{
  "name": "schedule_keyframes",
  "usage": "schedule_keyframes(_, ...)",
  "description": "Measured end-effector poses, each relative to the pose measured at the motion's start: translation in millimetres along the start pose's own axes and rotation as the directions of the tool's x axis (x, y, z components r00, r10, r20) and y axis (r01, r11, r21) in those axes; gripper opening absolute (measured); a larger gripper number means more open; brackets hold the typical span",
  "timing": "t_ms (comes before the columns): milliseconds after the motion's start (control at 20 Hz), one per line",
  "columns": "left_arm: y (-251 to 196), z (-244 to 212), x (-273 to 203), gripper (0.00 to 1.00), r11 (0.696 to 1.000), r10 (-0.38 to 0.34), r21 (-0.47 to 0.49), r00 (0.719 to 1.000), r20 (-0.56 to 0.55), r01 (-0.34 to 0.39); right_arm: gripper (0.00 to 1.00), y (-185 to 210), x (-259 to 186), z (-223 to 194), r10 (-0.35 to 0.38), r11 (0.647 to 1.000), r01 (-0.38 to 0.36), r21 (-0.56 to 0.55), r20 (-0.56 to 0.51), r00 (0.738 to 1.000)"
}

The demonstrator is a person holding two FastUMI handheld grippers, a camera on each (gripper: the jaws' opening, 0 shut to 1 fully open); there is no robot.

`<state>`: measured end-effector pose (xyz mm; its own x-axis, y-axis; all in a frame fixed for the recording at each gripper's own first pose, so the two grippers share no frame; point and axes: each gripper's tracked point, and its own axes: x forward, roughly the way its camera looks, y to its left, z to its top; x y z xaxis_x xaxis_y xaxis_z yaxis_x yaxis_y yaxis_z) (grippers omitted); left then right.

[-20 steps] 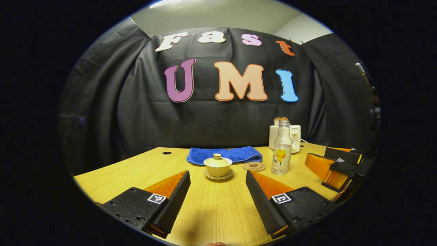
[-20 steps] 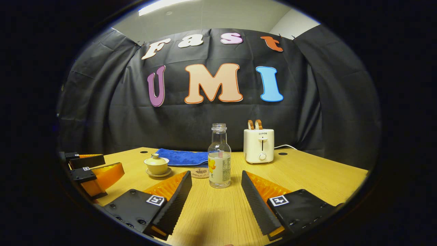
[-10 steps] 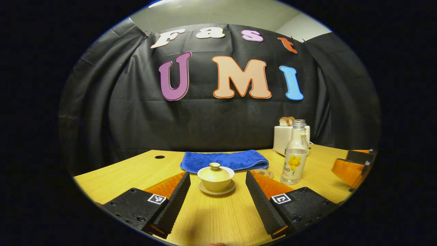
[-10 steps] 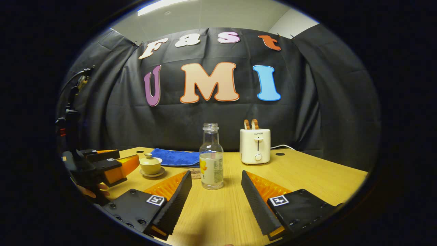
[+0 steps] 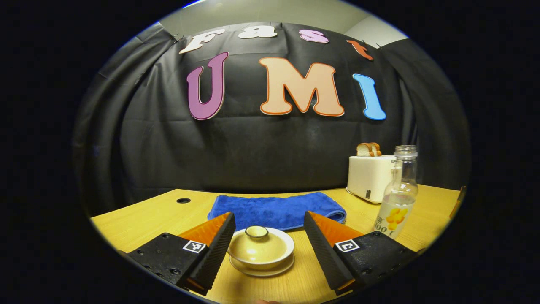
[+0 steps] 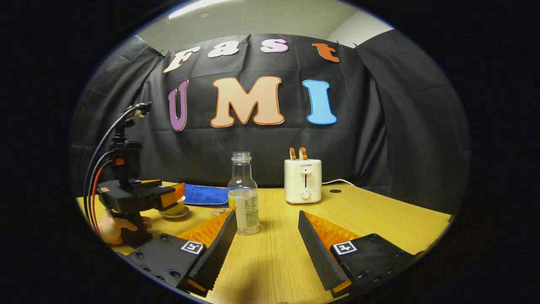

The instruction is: Open the teacup lid with one hand, grasp the water bottle and pour water into the teacup with the other hand; after pouring, place the water bottle on the coaster and then close the teacup lid.

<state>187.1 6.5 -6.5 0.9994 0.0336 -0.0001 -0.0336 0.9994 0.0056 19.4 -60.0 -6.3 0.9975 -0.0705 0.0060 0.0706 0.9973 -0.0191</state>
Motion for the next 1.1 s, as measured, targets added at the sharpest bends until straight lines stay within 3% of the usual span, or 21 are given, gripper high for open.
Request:
schedule_keyframes(250,5,0,9,0.95,0.999,0.034,0.001,0.999,0.004,-0.034,0.92,-3,1,0,0.003,1.000,-0.003,0.000,-0.001,1.000)
schedule_keyframes(400,9,0,8,0.95,0.998,0.060,0.003,0.998,0.006,-0.060,0.97,-3,2,-1,0.033,0.999,-0.033,0.001,-0.004,0.999)
schedule_keyframes(550,5,-1,9,0.95,0.999,0.051,0.008,0.999,0.000,-0.051,0.97,-7,2,0,0.028,1.000,-0.028,0.000,-0.004,1.000)
schedule_keyframes(600,3,-2,10,0.95,0.999,0.046,0.020,0.999,-0.008,-0.045,0.92,-7,1,0,0.027,1.000,-0.027,0.001,-0.002,1.000)
schedule_keyframes(850,-3,-7,14,0.98,0.998,0.021,0.062,0.999,-0.041,-0.018,0.94,-10,1,-1,0.020,1.000,-0.020,0.000,-0.003,1.000)
schedule_keyframes(1100,6,-10,14,0.76,0.997,0.056,0.055,0.997,-0.061,-0.052,0.95,-9,2,-1,0.022,1.000,-0.022,-0.001,-0.003,1.000)
